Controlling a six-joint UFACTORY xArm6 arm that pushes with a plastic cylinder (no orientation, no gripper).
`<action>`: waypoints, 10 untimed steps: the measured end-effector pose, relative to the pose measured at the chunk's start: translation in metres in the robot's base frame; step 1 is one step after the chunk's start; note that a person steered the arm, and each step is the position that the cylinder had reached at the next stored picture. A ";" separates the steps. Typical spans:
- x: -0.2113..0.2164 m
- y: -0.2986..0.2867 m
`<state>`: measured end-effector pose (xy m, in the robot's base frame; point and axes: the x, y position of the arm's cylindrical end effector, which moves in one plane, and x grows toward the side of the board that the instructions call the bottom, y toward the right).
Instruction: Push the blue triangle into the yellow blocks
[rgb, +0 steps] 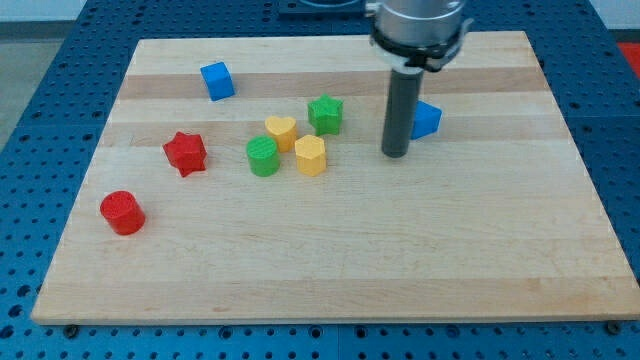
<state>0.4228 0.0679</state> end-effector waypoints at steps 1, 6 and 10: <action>0.000 0.050; -0.053 -0.022; 0.004 0.042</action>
<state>0.4271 0.1100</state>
